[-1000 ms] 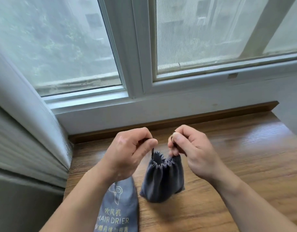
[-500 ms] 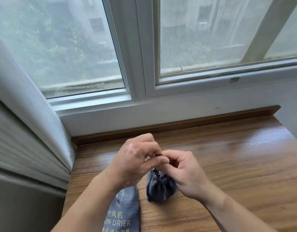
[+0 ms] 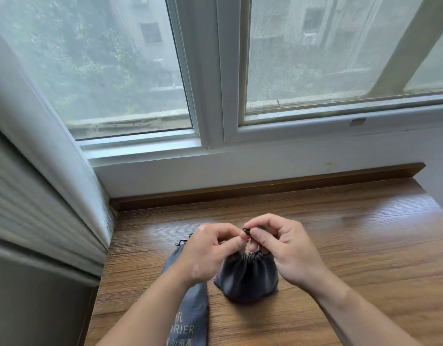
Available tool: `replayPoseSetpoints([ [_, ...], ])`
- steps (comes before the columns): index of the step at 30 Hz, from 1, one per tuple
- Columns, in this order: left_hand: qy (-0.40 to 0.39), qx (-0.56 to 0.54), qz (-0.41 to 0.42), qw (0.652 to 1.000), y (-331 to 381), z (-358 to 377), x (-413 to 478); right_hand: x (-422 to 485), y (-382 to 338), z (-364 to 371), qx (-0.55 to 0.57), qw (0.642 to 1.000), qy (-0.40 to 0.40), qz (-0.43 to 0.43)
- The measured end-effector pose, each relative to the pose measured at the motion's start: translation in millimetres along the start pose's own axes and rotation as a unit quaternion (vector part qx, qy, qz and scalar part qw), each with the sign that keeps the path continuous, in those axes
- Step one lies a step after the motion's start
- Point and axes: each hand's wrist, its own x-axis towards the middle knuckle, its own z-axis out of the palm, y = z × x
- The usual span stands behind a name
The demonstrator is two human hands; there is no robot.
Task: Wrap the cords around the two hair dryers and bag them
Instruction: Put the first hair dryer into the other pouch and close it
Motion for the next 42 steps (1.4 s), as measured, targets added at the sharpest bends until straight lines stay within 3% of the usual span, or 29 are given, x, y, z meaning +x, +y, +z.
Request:
replayPoseSetpoints([
  [4, -0.005, -0.053, -0.022, 0.998, 2, -4, 8, 0, -1, -8, -0.191, 0.979, -0.020, -0.064],
  [10, -0.020, -0.079, -0.043, 0.996, 9, -3, 9, 7, 11, -16, -0.421, 0.887, -0.029, -0.188],
  [13, -0.020, -0.130, -0.067, 0.989, 9, 0, 8, 5, 20, -11, -0.423, 0.878, 0.019, -0.224],
  [16, -0.077, -0.157, -0.069, 0.982, 7, 1, 4, 2, 23, -8, -0.387, 0.886, 0.057, -0.249],
  [19, -0.110, -0.117, -0.029, 0.987, 4, -1, 3, 2, 19, -7, -0.354, 0.892, 0.066, -0.274],
  [25, -0.048, 0.015, 0.017, 0.999, 6, -6, 2, 2, 17, -12, -0.344, 0.880, 0.060, -0.321],
  [28, 0.021, 0.083, 0.055, 0.995, 6, -4, 0, 1, 17, -12, -0.292, 0.909, 0.061, -0.292],
  [31, 0.089, 0.074, 0.083, 0.990, 3, -4, -4, -1, 22, -20, -0.227, 0.949, 0.070, -0.207],
  [35, 0.149, 0.083, -0.010, 0.985, -29, -26, -7, -16, 48, -46, -0.241, 0.963, 0.115, -0.033],
  [38, 0.154, -0.067, -0.069, 0.983, -42, -20, -12, -25, 58, -52, -0.250, 0.962, 0.110, 0.028],
  [42, 0.099, -0.339, -0.061, 0.934, -22, -1, -7, -15, 42, -40, -0.172, 0.978, 0.107, 0.048],
])
